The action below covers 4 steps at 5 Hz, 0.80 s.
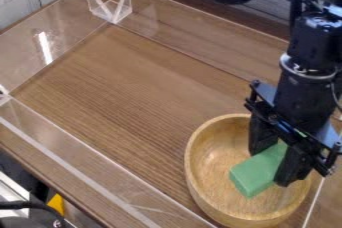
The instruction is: Put the green block in the brown bowl
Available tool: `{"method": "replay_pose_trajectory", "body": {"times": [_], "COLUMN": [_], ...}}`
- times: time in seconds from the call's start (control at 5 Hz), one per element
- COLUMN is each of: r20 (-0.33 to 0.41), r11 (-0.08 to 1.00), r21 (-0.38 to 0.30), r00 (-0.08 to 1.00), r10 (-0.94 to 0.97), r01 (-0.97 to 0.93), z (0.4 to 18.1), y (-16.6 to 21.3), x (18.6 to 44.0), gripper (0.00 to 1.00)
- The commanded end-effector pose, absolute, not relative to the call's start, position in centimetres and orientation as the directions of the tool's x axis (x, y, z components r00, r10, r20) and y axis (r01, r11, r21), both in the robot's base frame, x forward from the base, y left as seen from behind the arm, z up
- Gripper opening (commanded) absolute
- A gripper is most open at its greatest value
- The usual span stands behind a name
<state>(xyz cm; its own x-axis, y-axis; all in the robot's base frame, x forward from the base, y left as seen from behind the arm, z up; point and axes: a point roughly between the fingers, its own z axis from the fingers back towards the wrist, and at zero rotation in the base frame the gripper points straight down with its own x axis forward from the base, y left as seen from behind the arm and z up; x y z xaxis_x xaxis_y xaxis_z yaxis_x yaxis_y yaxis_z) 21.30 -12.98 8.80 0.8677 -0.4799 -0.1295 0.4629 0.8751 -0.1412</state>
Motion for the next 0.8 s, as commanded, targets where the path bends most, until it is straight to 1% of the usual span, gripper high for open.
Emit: {"method": "replay_pose_trajectory", "body": {"times": [0.0, 0.6], "r20": [-0.057, -0.042], "r11": [0.866, 0.850], "r21": [-0.145, -0.157], "r00": [0.870, 0.856], "r10": [-0.490, -0.515], "r01": [0.478, 0.503], "z": [10.31, 10.25], "y": [-12.84, -12.63], "x": [21.62, 21.31], "gripper": [0.00, 0.00]}}
